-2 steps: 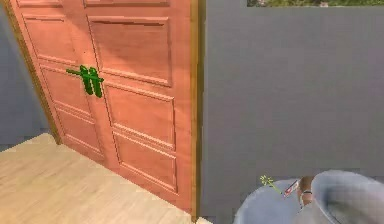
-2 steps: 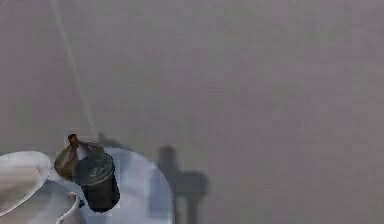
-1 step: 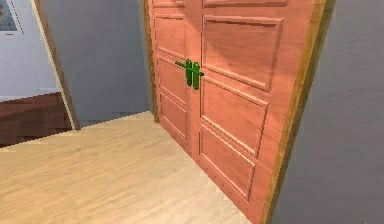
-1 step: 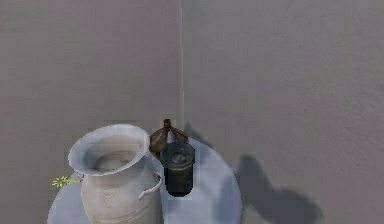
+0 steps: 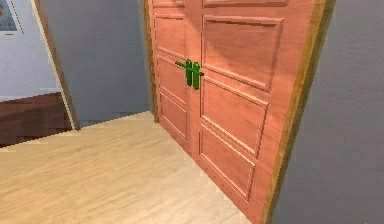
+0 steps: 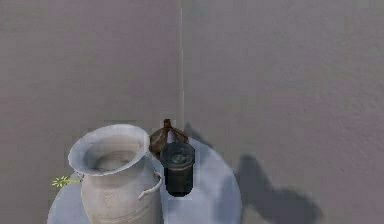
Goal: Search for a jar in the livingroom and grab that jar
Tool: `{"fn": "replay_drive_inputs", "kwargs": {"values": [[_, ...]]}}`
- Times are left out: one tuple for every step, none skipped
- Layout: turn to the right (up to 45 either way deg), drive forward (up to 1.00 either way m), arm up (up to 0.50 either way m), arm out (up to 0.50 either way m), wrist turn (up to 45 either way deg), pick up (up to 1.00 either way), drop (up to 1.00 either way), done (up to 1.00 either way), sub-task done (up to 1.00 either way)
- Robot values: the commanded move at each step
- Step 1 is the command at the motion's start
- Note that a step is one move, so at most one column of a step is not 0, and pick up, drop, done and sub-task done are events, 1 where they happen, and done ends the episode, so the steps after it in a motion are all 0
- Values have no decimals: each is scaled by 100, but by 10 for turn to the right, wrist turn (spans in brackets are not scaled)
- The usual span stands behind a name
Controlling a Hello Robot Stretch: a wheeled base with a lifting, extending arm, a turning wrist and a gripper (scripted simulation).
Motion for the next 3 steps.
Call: {"fn": "replay_drive_inputs", "kwargs": {"values": [[0, 0, 38, 0, 0, 0, 0, 0, 0], [0, 0, 0, 34, 0, 0, 0, 0, 0], [0, 0, 0, 0, 450, 0, 0, 0, 0]]}}
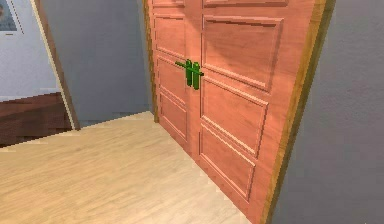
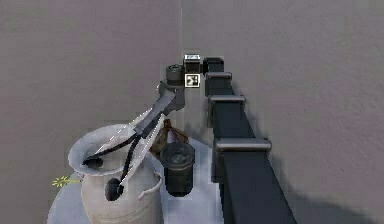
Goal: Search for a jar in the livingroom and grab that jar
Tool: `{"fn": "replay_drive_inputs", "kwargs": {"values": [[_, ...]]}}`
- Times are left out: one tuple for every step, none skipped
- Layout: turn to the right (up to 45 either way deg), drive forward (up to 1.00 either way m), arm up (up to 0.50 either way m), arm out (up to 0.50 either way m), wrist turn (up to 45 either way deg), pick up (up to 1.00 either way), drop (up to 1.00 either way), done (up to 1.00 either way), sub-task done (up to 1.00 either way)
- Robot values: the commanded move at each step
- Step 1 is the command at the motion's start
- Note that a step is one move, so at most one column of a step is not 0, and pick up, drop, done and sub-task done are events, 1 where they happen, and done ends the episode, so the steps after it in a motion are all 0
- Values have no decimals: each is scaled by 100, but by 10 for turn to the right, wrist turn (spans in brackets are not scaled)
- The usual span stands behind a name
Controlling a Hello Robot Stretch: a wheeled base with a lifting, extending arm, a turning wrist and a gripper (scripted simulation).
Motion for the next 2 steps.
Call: {"fn": "replay_drive_inputs", "kwargs": {"values": [[0, 0, 0, 0, 450, 0, 0, 0, 0], [0, 0, 0, 0, 450, 0, 0, 0, 0]]}}
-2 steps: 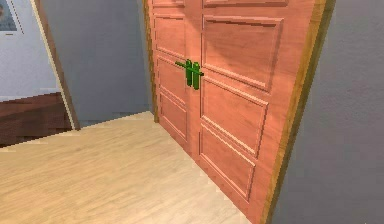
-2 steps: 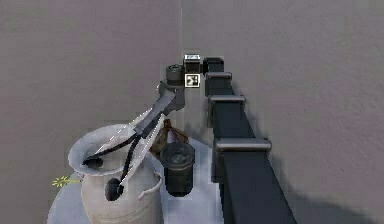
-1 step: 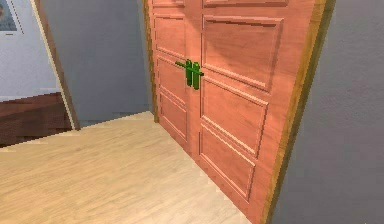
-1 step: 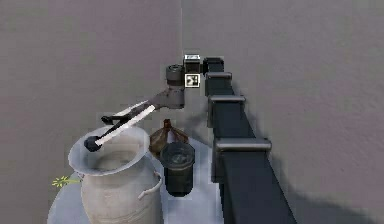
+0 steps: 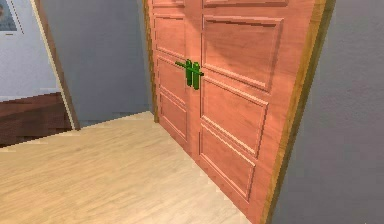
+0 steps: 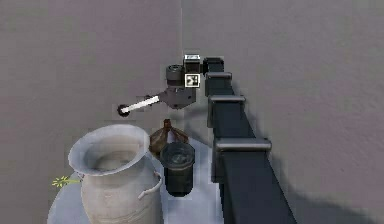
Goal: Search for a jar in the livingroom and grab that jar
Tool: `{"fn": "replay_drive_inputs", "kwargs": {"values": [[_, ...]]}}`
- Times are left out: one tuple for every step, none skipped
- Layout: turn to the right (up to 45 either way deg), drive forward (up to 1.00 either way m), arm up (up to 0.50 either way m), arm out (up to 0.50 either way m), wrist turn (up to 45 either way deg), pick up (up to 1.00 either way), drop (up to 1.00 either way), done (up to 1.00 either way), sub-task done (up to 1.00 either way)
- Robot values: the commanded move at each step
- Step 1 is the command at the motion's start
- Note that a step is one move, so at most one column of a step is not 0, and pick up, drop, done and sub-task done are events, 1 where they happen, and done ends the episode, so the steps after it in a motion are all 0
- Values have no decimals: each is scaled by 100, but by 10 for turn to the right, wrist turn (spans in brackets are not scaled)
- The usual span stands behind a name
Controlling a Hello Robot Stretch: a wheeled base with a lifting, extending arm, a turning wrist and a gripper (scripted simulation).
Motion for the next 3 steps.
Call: {"fn": "replay_drive_inputs", "kwargs": {"values": [[0, 0, 0, 0, 270, 0, 0, 0, 0], [0, 0, -26, 0, 0, 0, 0, 0, 0], [0, 0, 0, 0, 0, 100, 0, 0, 0]]}}
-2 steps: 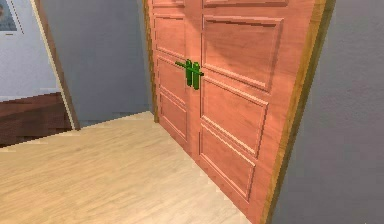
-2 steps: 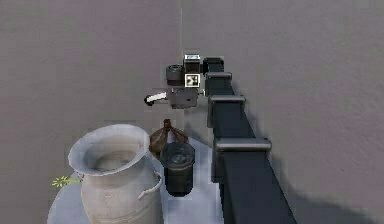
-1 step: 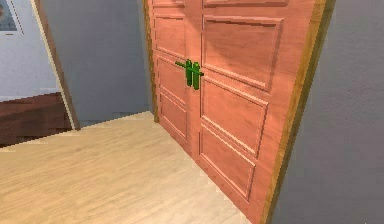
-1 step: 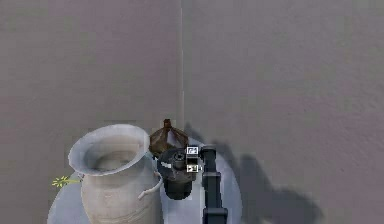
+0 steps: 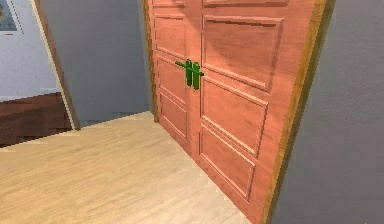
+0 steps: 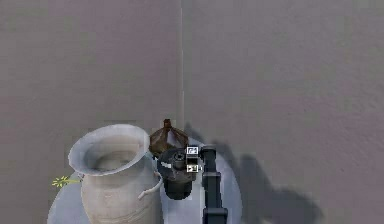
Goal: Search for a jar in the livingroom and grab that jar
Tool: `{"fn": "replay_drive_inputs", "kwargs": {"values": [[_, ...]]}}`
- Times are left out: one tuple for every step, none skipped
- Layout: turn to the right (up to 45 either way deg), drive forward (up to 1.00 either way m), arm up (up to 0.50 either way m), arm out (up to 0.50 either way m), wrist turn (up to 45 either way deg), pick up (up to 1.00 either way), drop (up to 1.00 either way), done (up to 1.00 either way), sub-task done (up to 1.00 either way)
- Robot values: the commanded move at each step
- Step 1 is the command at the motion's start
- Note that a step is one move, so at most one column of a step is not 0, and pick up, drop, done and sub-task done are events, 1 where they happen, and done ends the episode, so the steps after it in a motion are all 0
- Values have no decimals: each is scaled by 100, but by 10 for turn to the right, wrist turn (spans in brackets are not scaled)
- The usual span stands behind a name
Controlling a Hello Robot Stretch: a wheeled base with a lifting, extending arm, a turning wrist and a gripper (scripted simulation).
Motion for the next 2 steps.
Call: {"fn": "replay_drive_inputs", "kwargs": {"values": [[0, 0, 10, 0, 0, 0, 0, 0, 0], [0, 0, 0, 0, 0, 0, 0, 100, 0]]}}
